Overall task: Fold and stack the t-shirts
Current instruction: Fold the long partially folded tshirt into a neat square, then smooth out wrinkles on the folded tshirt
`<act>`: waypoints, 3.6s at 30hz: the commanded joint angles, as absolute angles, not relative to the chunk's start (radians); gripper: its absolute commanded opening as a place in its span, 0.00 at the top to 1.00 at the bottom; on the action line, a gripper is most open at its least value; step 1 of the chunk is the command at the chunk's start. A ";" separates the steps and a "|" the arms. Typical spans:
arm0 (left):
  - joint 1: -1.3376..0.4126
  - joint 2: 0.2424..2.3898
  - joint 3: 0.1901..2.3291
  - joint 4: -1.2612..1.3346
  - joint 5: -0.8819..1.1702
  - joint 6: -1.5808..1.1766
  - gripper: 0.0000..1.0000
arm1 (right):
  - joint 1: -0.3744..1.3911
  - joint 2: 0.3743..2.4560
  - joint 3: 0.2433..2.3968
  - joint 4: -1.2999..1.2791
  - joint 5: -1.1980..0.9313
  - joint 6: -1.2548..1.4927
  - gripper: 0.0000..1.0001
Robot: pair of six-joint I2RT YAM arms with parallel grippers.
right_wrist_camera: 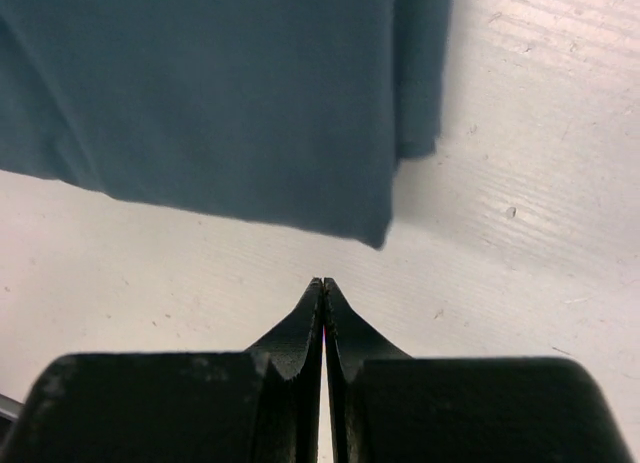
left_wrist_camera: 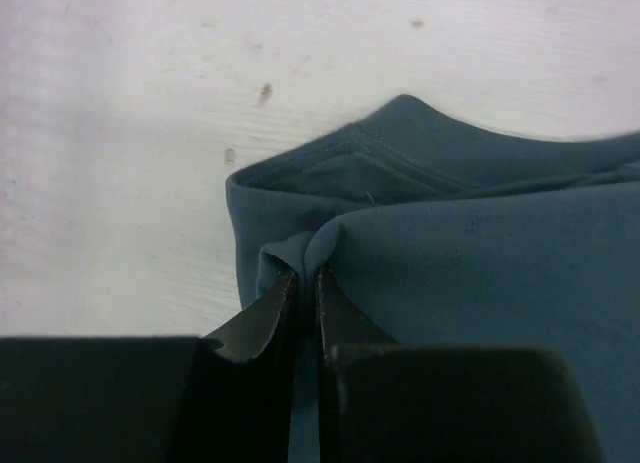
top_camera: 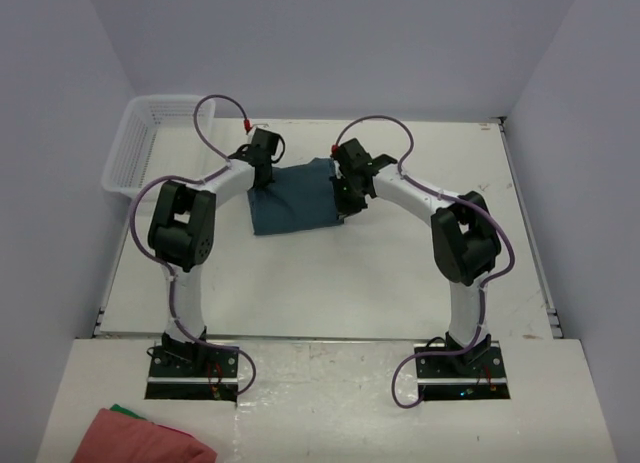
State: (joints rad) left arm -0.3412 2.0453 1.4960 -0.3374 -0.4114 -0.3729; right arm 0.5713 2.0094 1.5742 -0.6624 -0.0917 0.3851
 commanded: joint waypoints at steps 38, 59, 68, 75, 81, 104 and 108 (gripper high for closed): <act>-0.451 1.847 1.333 -0.285 -0.258 -0.514 1.00 | 0.560 2.405 2.152 -0.798 -0.468 0.393 1.00; -0.482 1.821 1.097 -0.334 -0.410 -0.607 1.00 | 0.546 2.346 1.930 -0.827 -0.301 0.491 1.00; -0.521 1.772 0.974 -0.301 -0.371 -0.614 1.00 | 0.546 2.244 1.743 -0.778 -0.268 0.540 1.00; -0.604 1.738 0.894 -0.290 -0.357 -0.653 1.00 | 0.569 2.038 1.416 -0.609 -0.264 0.561 1.00; -0.715 1.681 0.816 -0.284 -0.376 -0.706 1.00 | 0.687 1.754 1.204 -0.543 -0.115 0.494 1.00; -1.065 1.405 0.933 -0.658 -0.682 -0.957 1.00 | 0.678 1.999 1.583 -0.643 -0.268 0.402 1.00; -1.062 1.491 1.011 -0.747 -0.742 -0.997 1.00 | 0.652 2.059 1.624 -0.643 -0.322 0.400 1.00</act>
